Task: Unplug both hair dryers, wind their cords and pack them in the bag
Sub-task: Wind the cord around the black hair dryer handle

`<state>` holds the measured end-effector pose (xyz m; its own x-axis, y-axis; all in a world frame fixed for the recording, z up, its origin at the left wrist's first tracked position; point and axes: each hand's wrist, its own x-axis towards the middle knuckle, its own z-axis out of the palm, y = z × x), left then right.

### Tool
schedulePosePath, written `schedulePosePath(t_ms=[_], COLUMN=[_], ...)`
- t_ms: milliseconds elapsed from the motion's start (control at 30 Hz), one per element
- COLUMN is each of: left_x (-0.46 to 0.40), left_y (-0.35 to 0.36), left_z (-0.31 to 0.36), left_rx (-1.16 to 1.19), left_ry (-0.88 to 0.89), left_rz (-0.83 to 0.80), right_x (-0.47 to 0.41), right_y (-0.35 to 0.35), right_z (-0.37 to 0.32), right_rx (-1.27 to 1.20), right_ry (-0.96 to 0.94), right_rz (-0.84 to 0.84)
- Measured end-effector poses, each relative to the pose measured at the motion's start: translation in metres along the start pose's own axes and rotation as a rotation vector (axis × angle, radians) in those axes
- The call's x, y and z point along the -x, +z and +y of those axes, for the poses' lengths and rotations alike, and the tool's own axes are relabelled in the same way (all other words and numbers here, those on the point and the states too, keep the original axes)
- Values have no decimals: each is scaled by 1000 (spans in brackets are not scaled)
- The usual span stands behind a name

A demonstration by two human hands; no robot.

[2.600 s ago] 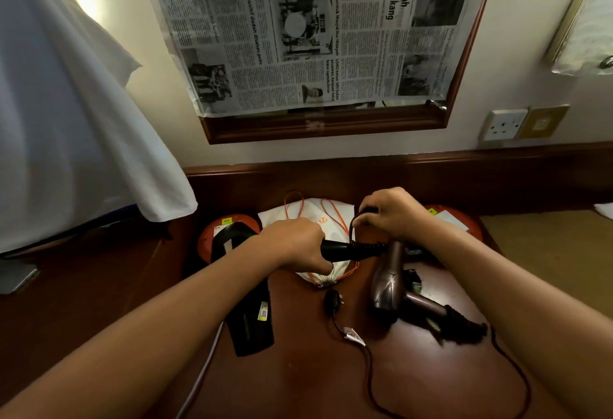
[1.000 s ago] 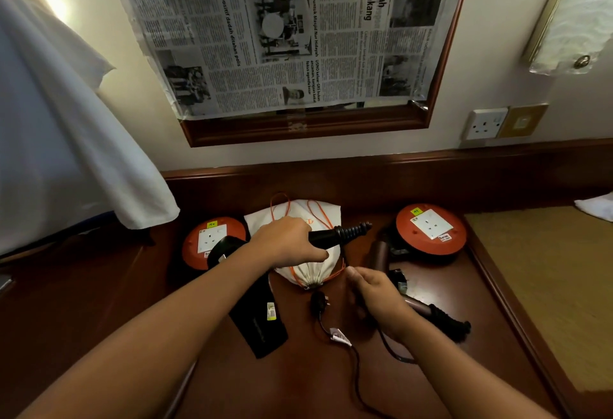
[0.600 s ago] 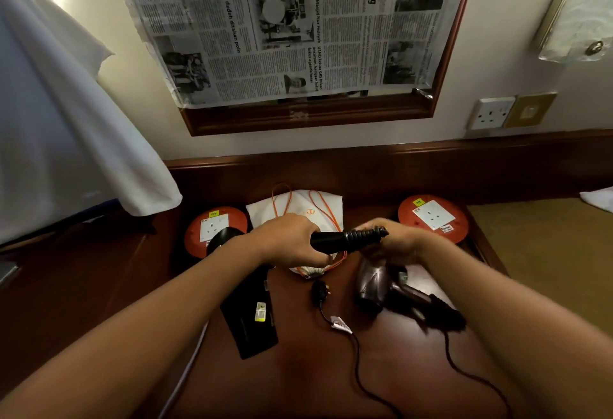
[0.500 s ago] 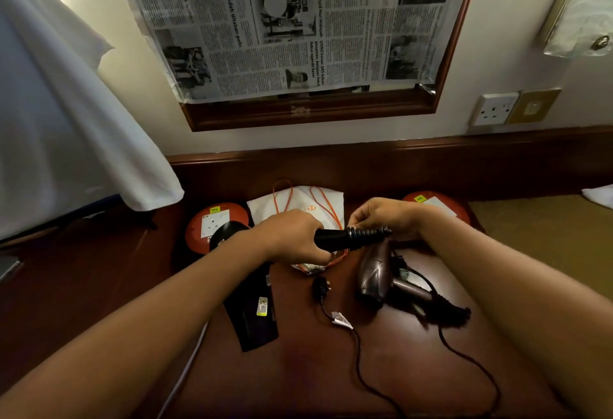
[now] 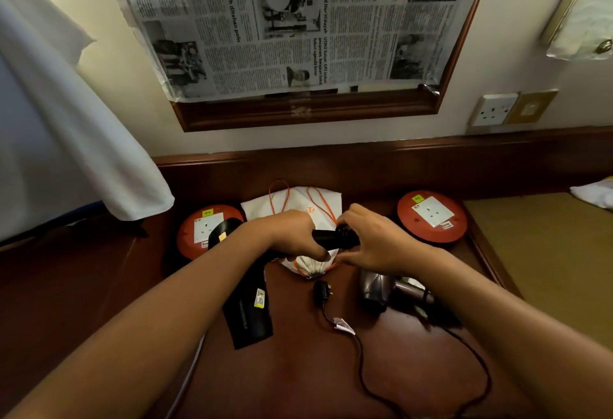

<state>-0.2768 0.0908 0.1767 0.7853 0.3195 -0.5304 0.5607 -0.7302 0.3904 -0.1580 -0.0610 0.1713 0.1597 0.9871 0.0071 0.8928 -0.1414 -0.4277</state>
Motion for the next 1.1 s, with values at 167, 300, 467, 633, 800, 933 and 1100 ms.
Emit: schedulePosePath(t_ms=[167, 300, 467, 633, 800, 933, 1100], left_x=[9, 36, 62, 62, 53, 42, 29], left_y=[0, 5, 48, 72, 83, 86, 78], left_z=[-4, -13, -49, -71, -74, -68, -61], left_rx=[-96, -158, 140, 541, 914, 980, 892], left_ry=[21, 108, 89, -120, -100, -84, -114], left_rz=[42, 503, 978, 939, 790, 816, 911], right_x=[2, 5, 15, 23, 25, 20, 6], right_y=[11, 16, 25, 31, 31, 31, 33], right_z=[4, 5, 8, 10, 7, 12, 17], right_rx=[-72, -121, -147, -210, -309, -305, 8], right_ry=[-38, -34, 81, 191, 235, 260, 289], right_rz=[169, 238, 275, 250, 255, 263, 215])
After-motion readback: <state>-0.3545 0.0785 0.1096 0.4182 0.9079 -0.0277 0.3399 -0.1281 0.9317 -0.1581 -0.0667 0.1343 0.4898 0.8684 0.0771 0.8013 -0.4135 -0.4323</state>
